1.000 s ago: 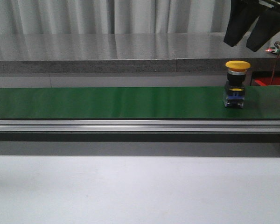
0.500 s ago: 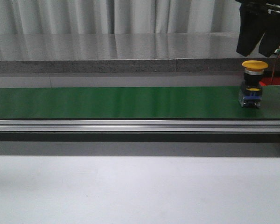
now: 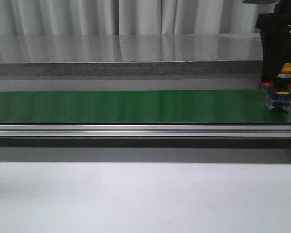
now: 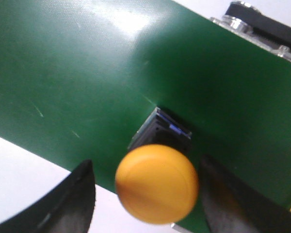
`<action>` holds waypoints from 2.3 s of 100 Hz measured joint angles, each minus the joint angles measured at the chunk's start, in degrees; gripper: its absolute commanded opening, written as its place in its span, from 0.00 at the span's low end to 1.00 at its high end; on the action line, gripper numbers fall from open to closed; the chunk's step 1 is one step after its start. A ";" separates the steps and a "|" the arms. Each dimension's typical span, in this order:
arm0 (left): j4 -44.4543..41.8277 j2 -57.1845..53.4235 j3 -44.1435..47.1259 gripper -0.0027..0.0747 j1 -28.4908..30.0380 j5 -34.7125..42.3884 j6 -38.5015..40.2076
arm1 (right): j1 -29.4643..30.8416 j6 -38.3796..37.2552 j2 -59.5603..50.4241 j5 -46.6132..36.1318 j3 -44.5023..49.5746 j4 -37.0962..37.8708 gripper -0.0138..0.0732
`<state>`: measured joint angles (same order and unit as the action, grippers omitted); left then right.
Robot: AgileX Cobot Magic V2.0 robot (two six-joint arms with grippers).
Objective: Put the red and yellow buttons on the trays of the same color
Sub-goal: 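Move the right gripper onto the yellow button on the belt, grasp, then carry the yellow button into the yellow tray, release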
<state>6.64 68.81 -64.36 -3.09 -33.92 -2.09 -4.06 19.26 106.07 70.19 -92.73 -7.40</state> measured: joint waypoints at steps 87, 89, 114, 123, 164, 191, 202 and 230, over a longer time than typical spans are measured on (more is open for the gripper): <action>0.00 0.00 0.00 0.01 0.00 0.26 0.00 | 14.76 -7.80 -13.63 0.57 0.46 3.75 0.28; 0.00 0.00 0.00 0.01 0.00 0.26 0.00 | 15.61 -7.90 -14.29 0.68 0.46 3.75 0.28; 0.00 0.00 0.00 0.01 0.00 0.76 0.00 | 27.36 -9.94 -20.67 0.87 7.05 3.85 0.28; 0.00 0.00 0.00 0.01 0.00 0.76 0.00 | 31.70 -11.25 -22.69 -0.43 13.14 4.05 0.28; 0.00 0.00 0.00 0.01 0.00 0.76 0.00 | 36.92 -13.39 -25.81 -18.58 34.51 3.88 0.28; 0.00 0.00 0.00 0.01 0.00 0.89 0.00 | 39.59 -14.80 -22.63 -27.76 39.80 3.79 0.28; 0.00 0.00 0.00 0.01 0.00 0.89 0.00 | 39.72 -14.90 -20.37 -29.51 39.80 3.32 0.28; 0.00 0.00 0.00 0.01 0.00 0.89 0.00 | 39.72 -14.90 -14.92 -29.96 39.80 1.89 0.49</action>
<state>6.64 68.81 -64.36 -3.09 -33.04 -2.09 35.66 4.36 91.15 40.23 -52.94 -5.51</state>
